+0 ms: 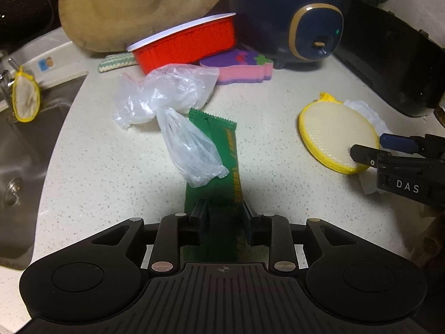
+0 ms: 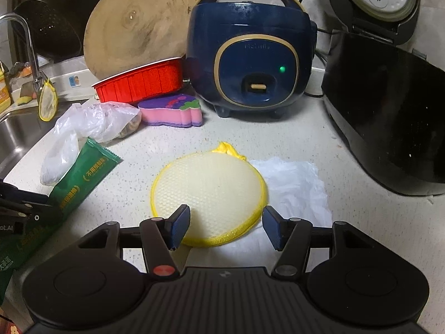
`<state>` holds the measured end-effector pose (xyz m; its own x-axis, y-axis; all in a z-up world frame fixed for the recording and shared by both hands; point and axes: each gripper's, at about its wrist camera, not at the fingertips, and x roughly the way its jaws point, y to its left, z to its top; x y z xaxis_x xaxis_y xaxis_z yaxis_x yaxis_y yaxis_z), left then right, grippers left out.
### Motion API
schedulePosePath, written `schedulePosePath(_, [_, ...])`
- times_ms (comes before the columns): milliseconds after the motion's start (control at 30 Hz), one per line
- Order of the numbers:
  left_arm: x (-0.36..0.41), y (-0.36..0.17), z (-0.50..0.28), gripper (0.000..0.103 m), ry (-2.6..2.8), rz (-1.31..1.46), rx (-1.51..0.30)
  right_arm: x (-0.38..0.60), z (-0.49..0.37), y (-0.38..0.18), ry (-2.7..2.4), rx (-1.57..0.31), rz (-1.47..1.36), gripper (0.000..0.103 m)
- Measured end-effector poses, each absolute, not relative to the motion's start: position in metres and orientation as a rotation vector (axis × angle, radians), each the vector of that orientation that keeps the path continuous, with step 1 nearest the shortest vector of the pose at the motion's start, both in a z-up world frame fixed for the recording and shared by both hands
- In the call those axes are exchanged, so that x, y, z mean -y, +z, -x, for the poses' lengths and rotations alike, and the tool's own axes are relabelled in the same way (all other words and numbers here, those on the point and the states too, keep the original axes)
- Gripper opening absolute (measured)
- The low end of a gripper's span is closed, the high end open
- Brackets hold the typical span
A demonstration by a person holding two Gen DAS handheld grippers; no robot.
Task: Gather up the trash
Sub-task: 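Lift the green strip with the left tool while the right tool moves toward the clear plastic bag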
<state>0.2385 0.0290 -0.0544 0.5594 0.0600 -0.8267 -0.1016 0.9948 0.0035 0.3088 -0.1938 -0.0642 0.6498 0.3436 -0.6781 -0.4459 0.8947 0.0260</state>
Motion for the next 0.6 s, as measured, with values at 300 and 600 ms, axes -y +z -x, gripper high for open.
schedulePosePath(300, [-0.034, -0.056, -0.24, 0.032, 0.092, 0.086, -0.987, 0.195, -0.305, -0.064, 0.45, -0.735, 0.151, 0.059])
schedulePosePath(600, [-0.049, -0.053, -0.228, 0.019, 0.093, 0.24, -0.961, 0.19, -0.306, -0.057, 0.416, -0.685, 0.185, 0.066])
